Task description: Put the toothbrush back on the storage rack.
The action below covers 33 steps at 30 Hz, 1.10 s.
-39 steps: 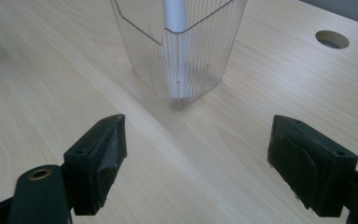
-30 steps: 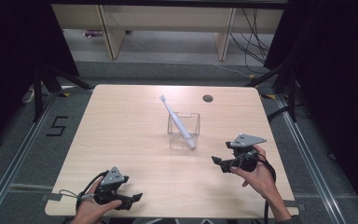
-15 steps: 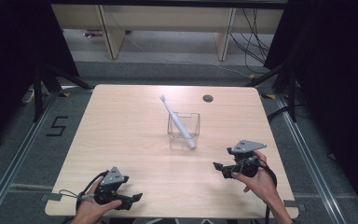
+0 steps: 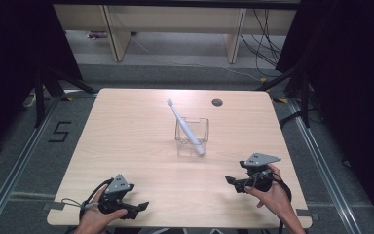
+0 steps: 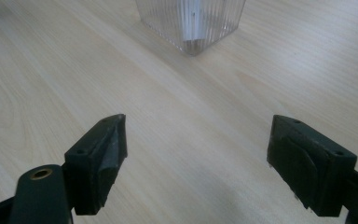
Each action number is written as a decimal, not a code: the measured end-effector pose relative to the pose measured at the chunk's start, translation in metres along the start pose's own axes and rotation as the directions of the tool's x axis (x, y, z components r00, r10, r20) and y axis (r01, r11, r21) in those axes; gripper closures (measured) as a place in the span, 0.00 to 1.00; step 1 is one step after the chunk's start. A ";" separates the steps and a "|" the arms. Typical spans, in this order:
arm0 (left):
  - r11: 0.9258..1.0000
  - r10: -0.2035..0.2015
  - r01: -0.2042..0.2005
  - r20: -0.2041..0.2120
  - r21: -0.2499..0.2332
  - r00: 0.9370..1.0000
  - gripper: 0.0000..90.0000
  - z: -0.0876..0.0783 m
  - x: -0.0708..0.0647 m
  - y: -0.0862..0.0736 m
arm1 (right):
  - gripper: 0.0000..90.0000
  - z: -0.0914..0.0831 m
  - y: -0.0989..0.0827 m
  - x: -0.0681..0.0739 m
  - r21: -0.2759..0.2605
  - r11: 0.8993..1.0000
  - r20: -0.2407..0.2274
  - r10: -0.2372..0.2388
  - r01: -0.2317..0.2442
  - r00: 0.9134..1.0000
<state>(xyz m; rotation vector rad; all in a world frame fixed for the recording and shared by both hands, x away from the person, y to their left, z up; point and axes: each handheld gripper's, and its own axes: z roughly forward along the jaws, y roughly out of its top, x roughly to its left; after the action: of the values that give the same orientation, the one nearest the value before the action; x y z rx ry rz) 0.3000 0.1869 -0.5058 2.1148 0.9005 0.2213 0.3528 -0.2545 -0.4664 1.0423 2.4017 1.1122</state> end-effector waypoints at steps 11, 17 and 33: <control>1.000 -0.004 0.004 0.001 -0.003 1.000 0.17 0.000 0.000 0.000 | 0.22 -0.004 -0.009 0.002 0.015 1.000 -0.007 0.020 -0.020 1.000; 1.000 -0.004 0.004 -0.002 -0.002 1.000 0.17 0.000 0.000 0.000 | 0.21 -0.004 -0.015 0.002 0.019 1.000 -0.004 0.011 -0.011 1.000; 1.000 -0.001 0.001 -0.003 -0.002 1.000 0.17 0.000 -0.001 0.000 | 0.21 -0.007 -0.029 0.005 0.070 0.997 -0.019 0.020 -0.018 1.000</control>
<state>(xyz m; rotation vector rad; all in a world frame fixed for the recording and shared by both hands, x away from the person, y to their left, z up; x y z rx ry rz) 0.2993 0.1868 -0.5058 2.1126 0.9030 0.2249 0.3316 -0.2674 -0.4837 1.0835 2.4675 1.0565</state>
